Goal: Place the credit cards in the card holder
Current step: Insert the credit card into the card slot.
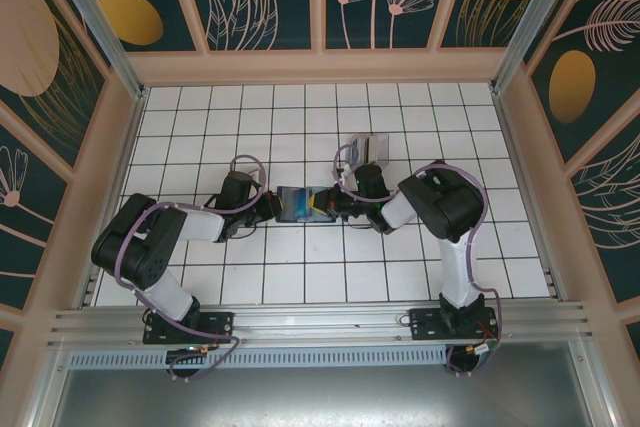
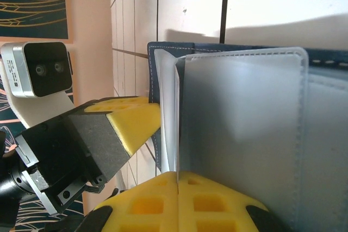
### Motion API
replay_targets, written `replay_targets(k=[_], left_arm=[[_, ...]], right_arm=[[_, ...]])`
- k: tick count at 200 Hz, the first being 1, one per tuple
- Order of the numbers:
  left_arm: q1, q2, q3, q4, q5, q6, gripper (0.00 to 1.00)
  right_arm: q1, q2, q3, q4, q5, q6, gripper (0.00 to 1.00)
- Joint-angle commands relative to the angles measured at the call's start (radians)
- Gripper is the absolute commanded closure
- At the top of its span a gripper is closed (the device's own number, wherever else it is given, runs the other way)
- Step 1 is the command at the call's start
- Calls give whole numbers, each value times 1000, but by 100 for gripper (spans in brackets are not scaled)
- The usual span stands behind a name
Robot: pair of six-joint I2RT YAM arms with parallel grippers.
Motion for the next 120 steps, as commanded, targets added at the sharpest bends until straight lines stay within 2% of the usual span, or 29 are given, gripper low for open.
replay_targets(k=[1,120], left_arm=[[6,54,-25,-187,-78,22,98],[6,85,-16,-187,-66,23,98]], right_arm=[[-4,24,24,4,8,-18,100],[-5,-55,-40,-45,124,-61,100]])
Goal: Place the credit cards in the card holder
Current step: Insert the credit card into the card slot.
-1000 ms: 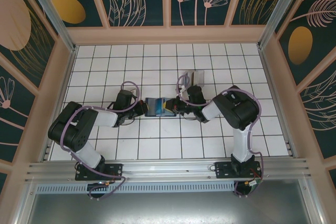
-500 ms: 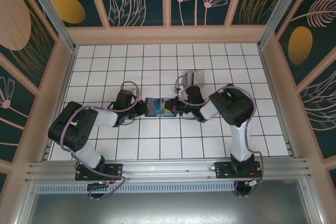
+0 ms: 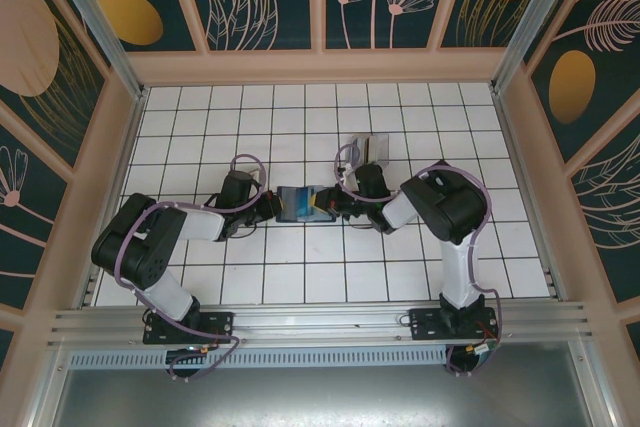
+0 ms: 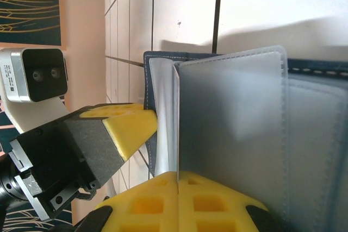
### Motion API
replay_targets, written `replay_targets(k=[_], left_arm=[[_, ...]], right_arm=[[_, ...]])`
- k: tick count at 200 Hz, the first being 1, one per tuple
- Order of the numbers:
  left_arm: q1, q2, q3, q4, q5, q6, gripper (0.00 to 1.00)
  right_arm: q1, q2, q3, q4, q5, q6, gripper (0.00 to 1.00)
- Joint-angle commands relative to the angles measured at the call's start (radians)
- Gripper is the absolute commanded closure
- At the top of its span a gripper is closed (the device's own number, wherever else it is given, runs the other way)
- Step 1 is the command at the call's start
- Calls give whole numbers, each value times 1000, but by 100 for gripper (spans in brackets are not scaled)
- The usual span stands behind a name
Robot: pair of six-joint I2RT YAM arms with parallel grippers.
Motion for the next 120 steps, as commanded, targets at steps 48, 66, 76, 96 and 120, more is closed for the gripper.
replay_targets(k=[48,66,76,96,120], left_arm=[[6,83,-24,-166,-62,19,98],[6,85,-26,-166,-62,20,98],[5,85,-27,-166,-63,20,98],[5,86,-30,-164,-61,20,98],[5,83,-29,-168,-63,23,98]], right_arm=[[19,37,-6,108,-2,51,100],[18,68,-14,203,-33,107,100],[19,81,-18,227,-42,125,100],[21,99,-12,230,-59,133,100],[23,107,-4,199,-74,124,100]])
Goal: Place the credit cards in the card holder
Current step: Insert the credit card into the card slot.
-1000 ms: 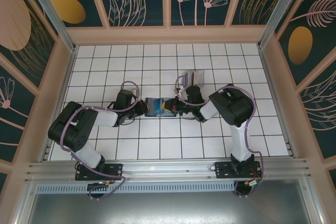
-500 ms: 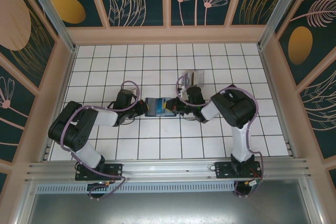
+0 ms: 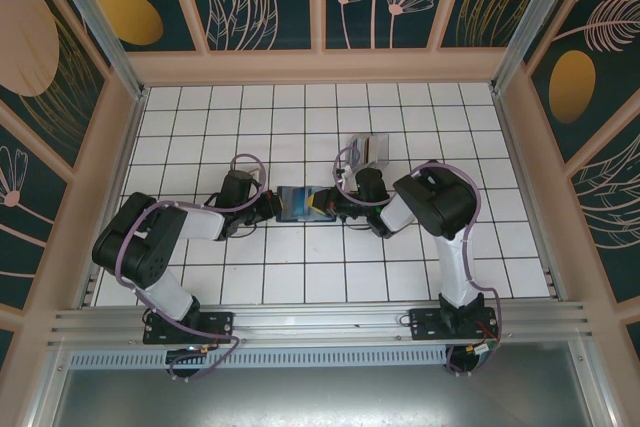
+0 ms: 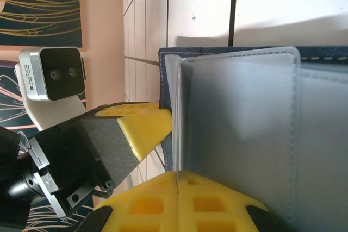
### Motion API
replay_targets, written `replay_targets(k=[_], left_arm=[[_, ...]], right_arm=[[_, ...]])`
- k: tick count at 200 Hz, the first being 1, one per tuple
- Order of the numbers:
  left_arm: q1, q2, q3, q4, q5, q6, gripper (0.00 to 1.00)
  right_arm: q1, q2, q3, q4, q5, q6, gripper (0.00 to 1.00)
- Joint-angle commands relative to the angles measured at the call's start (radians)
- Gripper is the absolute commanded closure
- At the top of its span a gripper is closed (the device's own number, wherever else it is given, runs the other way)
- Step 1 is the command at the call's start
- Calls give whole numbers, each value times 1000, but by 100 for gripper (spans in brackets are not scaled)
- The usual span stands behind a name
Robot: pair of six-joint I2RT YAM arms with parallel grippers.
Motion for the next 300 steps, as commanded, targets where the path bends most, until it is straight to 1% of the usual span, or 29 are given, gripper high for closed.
replay_targets(k=[1,32,53,69,78,83,89,106,137,160,190,205,218,238,261,277,300], left_arm=[[4,77,-32,-168,-74,23,98],[4,75,-23,-174,-79,22,96],[4,74,-25,-170,-78,17,89],[4,67,-26,-165,-69,16,87],[3,57,-29,-160,-63,12,87],[4,55,-31,-158,-62,7,86],[4,18,-32,-156,-64,5,85],[4,-17,-29,-167,-76,2,83],[4,-36,-25,-172,-58,-12,78],[4,-37,-39,-155,-47,-21,79],[4,-32,-56,-127,-26,-36,86],[4,-28,-65,-113,-18,-48,86],[5,-22,-71,-93,-1,-57,86],[5,-11,-75,-81,14,-59,87],[4,1,-69,-77,31,-51,92],[4,10,-61,-70,42,-50,94],[4,19,-54,-65,52,-52,95]], right_arm=[[11,34,4,12,-35,6,100],[21,23,34,-114,-34,-54,100],[35,8,69,-241,-9,-126,100],[42,4,85,-265,2,-133,94],[44,-2,93,-285,16,-134,88],[46,-7,99,-311,26,-140,84],[46,-17,106,-352,44,-153,80],[51,-64,123,-485,139,-215,72],[55,-150,135,-653,262,-291,70],[64,-198,133,-719,331,-325,69],[86,-222,135,-757,390,-323,68],[108,-245,133,-776,450,-324,68],[123,-256,140,-790,474,-333,70],[131,-239,161,-809,465,-339,77],[142,-220,175,-813,461,-339,82],[150,-207,191,-808,455,-338,91],[166,-186,235,-832,459,-346,95]])
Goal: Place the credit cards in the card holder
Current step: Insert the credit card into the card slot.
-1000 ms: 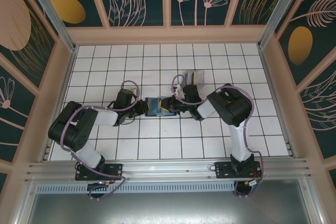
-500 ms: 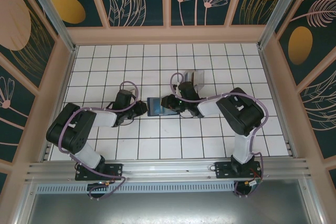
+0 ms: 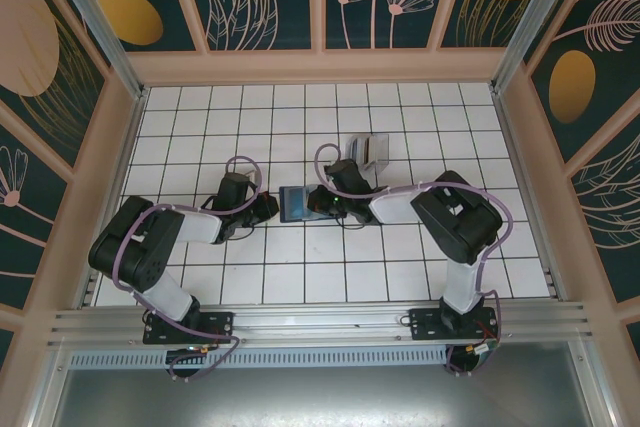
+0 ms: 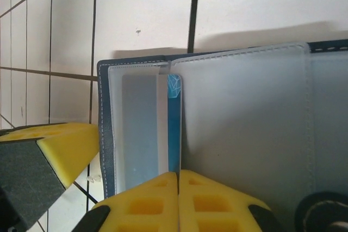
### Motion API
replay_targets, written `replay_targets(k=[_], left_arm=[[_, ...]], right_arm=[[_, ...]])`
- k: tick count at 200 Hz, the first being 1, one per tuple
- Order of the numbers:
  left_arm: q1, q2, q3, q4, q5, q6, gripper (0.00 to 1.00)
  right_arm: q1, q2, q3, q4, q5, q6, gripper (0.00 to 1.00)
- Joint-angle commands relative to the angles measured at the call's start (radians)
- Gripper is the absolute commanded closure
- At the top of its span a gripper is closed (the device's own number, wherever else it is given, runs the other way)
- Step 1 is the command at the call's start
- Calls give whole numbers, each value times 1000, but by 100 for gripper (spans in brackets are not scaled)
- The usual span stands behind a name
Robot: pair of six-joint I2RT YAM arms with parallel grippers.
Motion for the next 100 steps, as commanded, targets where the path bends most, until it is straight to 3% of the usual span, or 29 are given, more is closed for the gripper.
replay_targets(k=[1,37,100], left_arm=[[-6,49,-19,-84,48,-10,95],[-6,57,-16,-79,49,-12,96],[-6,72,-22,-70,62,-27,96]], right_arm=[[25,38,56,-55,17,-23,95],[54,79,122,-87,14,-17,99],[56,21,101,-145,74,-41,79]])
